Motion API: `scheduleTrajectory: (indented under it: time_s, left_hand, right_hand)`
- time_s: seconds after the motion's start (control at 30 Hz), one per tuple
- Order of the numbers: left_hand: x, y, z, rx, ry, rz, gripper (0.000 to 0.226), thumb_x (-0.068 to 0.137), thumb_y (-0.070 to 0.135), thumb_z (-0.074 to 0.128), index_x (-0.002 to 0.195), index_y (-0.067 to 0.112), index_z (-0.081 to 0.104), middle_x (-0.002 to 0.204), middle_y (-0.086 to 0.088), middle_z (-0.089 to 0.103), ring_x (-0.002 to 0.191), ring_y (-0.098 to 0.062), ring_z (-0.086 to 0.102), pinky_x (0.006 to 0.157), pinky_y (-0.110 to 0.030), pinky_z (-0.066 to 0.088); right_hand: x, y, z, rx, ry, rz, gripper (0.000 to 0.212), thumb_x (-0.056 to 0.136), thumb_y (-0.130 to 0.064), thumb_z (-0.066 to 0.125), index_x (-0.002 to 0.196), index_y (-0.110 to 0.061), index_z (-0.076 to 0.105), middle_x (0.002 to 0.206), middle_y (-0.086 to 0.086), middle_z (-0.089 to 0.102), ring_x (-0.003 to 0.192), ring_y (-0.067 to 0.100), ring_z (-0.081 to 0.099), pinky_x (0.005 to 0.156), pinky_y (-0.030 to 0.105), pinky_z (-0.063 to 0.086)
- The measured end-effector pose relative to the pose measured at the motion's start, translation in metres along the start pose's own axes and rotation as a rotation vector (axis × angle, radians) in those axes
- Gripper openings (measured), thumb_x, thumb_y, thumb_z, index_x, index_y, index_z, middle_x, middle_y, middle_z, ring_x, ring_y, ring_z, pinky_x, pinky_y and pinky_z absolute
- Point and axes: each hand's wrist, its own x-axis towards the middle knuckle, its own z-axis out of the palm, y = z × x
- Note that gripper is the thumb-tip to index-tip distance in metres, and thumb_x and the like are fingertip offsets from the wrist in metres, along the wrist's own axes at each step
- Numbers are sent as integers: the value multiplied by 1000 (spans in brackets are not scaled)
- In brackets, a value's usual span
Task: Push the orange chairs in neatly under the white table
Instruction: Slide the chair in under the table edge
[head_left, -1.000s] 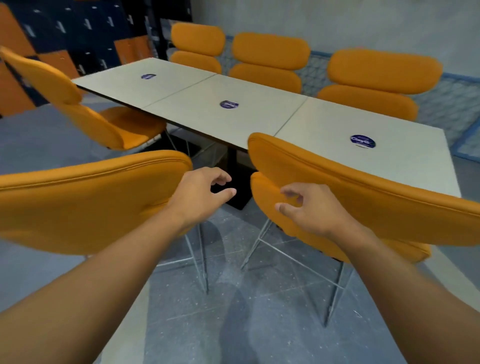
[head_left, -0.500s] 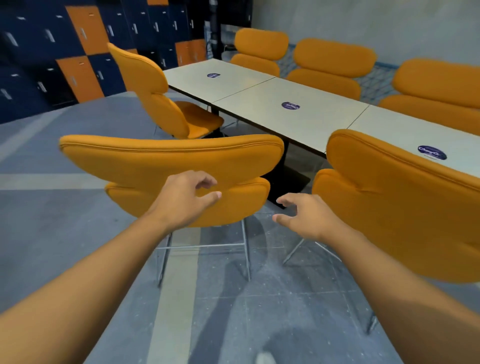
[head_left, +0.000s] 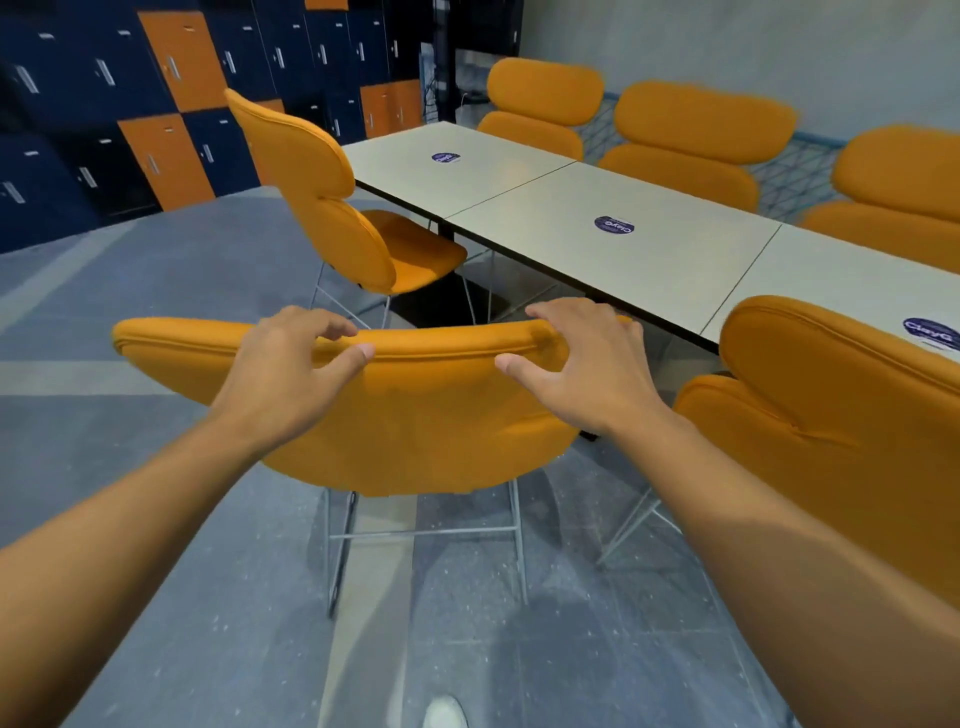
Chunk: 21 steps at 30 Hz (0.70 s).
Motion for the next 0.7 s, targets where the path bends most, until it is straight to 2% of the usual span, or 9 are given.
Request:
scheduleTrajectory:
  time_s: [0.1, 0.17, 0.23, 0.3, 0.4, 0.53, 0.7]
  left_hand:
    - [31, -25, 10, 46, -34, -37, 45, 93, 60, 45, 107, 26, 70, 109, 0, 67, 100, -21, 57, 83, -43, 48]
    - [42, -39, 16, 86, -24, -78, 48, 94, 62, 38, 99, 28, 71, 98, 2, 68, 95, -25, 57, 83, -46, 44]
    - [48, -50, 20, 122, -6, -128, 53, 96, 60, 32, 75, 28, 67, 73, 3, 62, 80, -25, 52, 83, -46, 35]
    - [51, -60, 24, 144, -2, -140, 57, 99, 56, 28, 56, 26, 51, 58, 5, 52, 71, -23, 48, 85, -46, 32]
    - [54, -69, 31, 244, 61, -67, 59, 102, 52, 26, 55, 25, 49, 57, 1, 56, 66, -25, 52, 78, -42, 36]
    - [52, -73, 39, 320, 148, -54, 57, 101, 42, 33, 60, 16, 65, 58, -5, 61, 61, -27, 53, 70, -39, 36]
    - [48, -80, 37, 322, 162, -40, 52, 97, 38, 36, 65, 14, 70, 58, -3, 60, 60, -24, 49, 69, -38, 38]
  right_hand:
    - [36, -1, 14, -33, -79, 12, 72, 82, -84, 43, 135, -36, 56, 141, -11, 54, 131, 17, 45, 103, 45, 30]
    - [54, 0, 22, -71, -140, 23, 80, 78, -90, 33, 130, -36, 61, 136, -10, 59, 127, 18, 49, 102, 48, 31]
    - [68, 2, 28, -107, -206, 36, 89, 73, -96, 24, 127, -36, 63, 130, -8, 64, 121, 20, 53, 100, 49, 34]
    - [78, 2, 30, -158, -327, 32, 98, 65, -102, 19, 128, -39, 62, 126, -8, 66, 117, 21, 57, 100, 49, 36]
    - [84, -1, 28, -270, -469, -19, 112, 48, -108, 19, 130, -42, 58, 120, -9, 68, 112, 21, 61, 97, 45, 42]
    - [76, -9, 33, -325, -382, 4, 118, 36, -110, 18, 123, -41, 61, 99, -10, 70, 96, 18, 64, 87, 38, 47]
    - [63, -20, 35, -272, -329, 99, 118, 31, -111, 27, 118, -42, 65, 91, -13, 69, 92, 16, 65, 76, 35, 51]
